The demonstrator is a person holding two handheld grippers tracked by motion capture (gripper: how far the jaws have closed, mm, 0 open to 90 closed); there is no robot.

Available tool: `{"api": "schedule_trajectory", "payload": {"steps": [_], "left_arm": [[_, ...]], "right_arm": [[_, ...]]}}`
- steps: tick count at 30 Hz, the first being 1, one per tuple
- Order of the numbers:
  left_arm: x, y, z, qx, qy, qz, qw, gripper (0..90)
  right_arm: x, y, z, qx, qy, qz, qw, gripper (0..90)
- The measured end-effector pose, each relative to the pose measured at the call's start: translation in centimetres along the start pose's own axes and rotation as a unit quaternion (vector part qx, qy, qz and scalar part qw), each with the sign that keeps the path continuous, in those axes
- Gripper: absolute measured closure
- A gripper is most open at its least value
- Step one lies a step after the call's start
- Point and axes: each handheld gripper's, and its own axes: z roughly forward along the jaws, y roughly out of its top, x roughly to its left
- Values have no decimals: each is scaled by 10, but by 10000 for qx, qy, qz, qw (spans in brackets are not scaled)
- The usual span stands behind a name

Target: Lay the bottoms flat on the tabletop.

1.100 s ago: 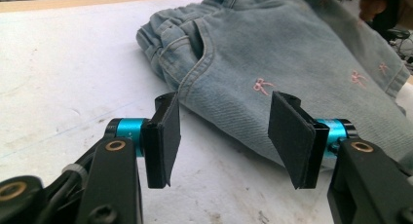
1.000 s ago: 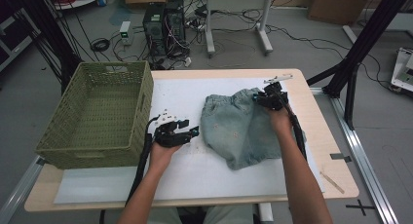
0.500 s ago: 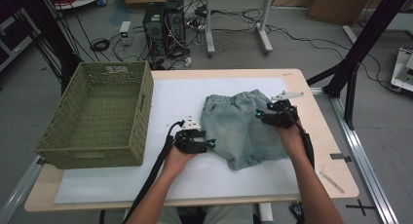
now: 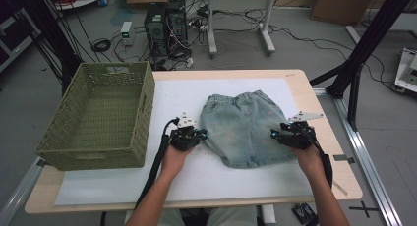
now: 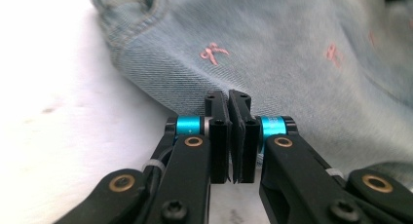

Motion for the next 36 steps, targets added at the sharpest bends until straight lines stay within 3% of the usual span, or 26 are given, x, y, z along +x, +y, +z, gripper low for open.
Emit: {"api": "schedule_trajectory", "payload": {"steps": [4, 7, 10, 13, 17, 19, 20, 23, 26, 29, 32, 33, 36], "left_arm": [[10, -2, -16, -224, 109, -116, 9996, 872], [20, -6, -28, -379, 155, -299, 9987, 890], [25, -9, -37, -432, 277, -349, 9981, 890], [28, -8, -44, -538, 360, -341, 9973, 891], [31, -7, -45, -636, 493, -471, 9956, 888], [31, -8, -43, -557, 651, -434, 9954, 825], [31, -8, -42, -514, 660, -471, 9954, 732], [32, -9, -41, -431, 704, -392, 9958, 634], [31, -8, -42, -521, 613, -366, 9961, 598], [29, -9, -41, -498, 491, -302, 9971, 580], [26, -10, -39, -477, 393, -226, 9978, 578], [25, -10, -39, -474, 372, -207, 9980, 578], [25, -11, -38, -497, 333, -178, 9980, 573]], "right_arm": [[12, -15, -5, 237, 110, -216, 9994, 506], [21, -25, -4, 271, 203, -345, 9988, 524], [26, -26, -2, 270, 280, -321, 9987, 536], [27, -23, -3, 94, 328, -236, 9991, 551], [18, -7, -6, -209, 299, -35, 9993, 560], [11, 5, 0, -184, 224, 13, 9996, 562], [10, 9, 4, -161, 249, 0, 9996, 562], [15, 26, 19, -156, 632, -23, 9979, 566], [28, 43, 35, 38, 669, -334, 9972, 595], [35, 48, 52, 416, 465, -578, 9964, 677], [39, 49, 64, 696, 395, -834, 9933, 896], [40, 48, 66, 759, 379, -975, 9916, 900], [37, 50, 62, 648, 567, -885, 9923, 900]]}}
